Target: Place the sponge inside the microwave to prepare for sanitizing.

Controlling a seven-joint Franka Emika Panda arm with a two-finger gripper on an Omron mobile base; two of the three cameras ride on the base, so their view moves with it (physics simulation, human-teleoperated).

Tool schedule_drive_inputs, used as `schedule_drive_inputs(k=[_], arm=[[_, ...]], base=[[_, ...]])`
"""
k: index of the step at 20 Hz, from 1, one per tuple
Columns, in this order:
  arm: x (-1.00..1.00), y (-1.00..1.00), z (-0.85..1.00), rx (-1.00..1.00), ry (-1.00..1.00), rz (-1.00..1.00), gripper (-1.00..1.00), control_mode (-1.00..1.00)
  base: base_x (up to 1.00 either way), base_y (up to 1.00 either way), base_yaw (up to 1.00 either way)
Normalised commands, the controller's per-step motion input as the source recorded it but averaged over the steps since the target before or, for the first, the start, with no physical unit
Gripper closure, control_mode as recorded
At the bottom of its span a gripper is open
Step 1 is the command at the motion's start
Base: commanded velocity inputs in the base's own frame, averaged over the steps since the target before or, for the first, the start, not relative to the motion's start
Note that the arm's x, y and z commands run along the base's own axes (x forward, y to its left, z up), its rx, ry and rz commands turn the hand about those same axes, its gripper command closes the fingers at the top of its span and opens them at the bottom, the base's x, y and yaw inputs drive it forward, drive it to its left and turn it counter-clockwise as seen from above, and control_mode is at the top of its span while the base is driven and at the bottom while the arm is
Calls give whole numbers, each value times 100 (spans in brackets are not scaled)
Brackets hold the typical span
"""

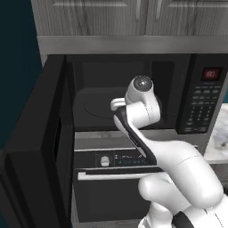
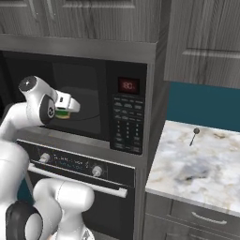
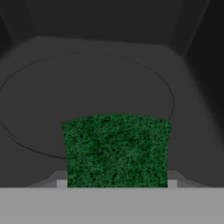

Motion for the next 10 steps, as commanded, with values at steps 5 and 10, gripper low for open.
schedule_drive_inputs(k=[5, 10], arm=[[51, 0, -9, 0, 0, 0, 100, -100], [45, 4, -16, 0, 0, 0, 100, -100]], base=[[0, 0, 0], [0, 0, 0]])
